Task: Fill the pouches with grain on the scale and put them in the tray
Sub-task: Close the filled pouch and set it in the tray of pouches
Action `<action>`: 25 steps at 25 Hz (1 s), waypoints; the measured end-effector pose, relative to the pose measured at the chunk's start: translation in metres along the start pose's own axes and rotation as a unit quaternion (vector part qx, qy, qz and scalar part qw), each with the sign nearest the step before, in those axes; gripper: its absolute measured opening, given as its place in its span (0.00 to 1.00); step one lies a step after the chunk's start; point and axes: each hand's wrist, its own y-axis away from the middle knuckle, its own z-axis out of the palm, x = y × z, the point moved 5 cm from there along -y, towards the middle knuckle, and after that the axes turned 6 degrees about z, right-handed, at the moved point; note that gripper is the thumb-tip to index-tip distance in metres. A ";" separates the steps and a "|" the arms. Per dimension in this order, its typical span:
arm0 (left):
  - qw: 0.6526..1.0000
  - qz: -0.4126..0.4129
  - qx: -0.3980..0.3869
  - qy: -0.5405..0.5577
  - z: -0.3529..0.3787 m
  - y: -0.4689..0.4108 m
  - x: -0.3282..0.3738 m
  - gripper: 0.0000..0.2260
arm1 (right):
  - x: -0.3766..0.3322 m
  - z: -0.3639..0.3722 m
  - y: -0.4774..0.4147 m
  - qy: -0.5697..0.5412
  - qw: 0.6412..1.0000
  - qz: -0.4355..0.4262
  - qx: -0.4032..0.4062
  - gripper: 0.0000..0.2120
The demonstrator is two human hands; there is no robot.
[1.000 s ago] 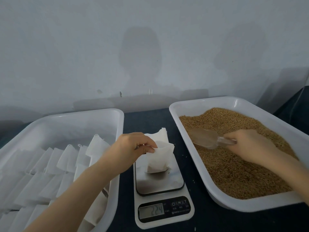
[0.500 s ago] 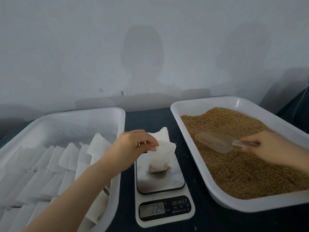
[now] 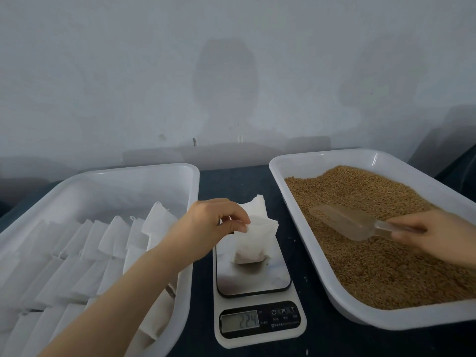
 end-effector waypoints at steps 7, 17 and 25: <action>1.000 -0.009 0.005 -0.003 0.001 0.000 0.001 0.14 | -0.003 -0.027 0.014 -0.048 0.992 -0.053 0.102 0.23; 1.000 0.028 -0.013 -0.002 0.004 -0.001 0.003 0.08 | -0.097 -0.056 0.026 0.041 0.973 -0.213 0.078 0.22; 0.999 0.026 -0.022 0.010 0.006 -0.001 0.005 0.04 | -0.128 -0.060 0.014 0.108 0.951 -0.276 0.084 0.21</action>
